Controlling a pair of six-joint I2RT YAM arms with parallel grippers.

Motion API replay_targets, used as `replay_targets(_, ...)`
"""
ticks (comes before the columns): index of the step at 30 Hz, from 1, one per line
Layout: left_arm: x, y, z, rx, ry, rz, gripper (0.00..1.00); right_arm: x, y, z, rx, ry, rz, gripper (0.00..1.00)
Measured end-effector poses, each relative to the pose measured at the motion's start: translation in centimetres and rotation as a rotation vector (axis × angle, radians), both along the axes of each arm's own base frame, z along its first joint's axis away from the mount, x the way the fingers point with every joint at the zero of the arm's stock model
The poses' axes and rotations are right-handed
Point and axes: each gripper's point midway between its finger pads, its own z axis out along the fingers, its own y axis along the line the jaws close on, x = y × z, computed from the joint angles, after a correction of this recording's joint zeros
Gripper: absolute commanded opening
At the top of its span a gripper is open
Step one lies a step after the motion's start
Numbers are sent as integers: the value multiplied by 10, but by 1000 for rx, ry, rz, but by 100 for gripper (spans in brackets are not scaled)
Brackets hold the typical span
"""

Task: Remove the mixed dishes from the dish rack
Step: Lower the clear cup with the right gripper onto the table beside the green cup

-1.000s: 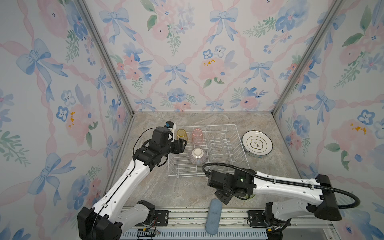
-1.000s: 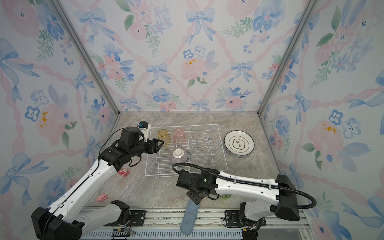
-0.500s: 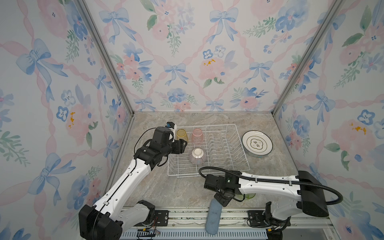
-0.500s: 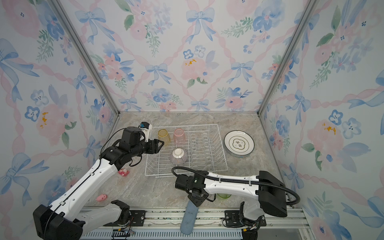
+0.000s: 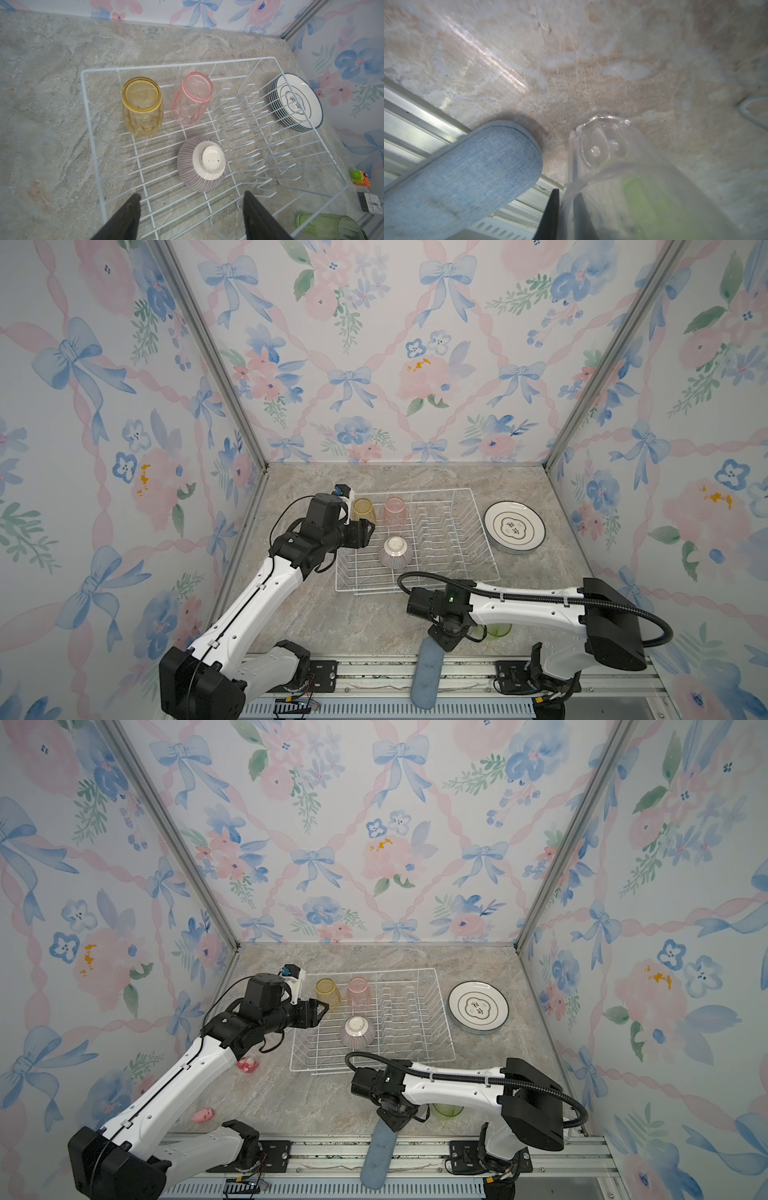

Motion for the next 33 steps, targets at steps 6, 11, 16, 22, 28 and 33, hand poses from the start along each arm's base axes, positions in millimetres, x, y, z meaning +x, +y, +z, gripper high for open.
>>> replay_targets(6, 0, 0, -2, 3, 3, -1, 72, 0, -1, -1, -5, 1, 2, 15)
replay_targets(11, 0, 0, -5, 7, 11, -1, 72, 1, -1, -1, -7, -3, 4, 26)
replay_targets(16, -1, 0, -7, 11, 20, -1, 72, 3, -2, -1, -14, -13, 5, 40)
replay_targets(22, 0, -1, -18, 32, 50, -4, 73, 6, -4, 10, -2, -42, 5, 55)
replay_targets(28, -3, -15, -39, 92, 96, -36, 76, 7, 5, 48, 154, -89, 7, 67)
replay_targets(33, -1, -26, -54, 162, 118, -46, 79, 3, 8, 93, 349, -131, 6, 74)
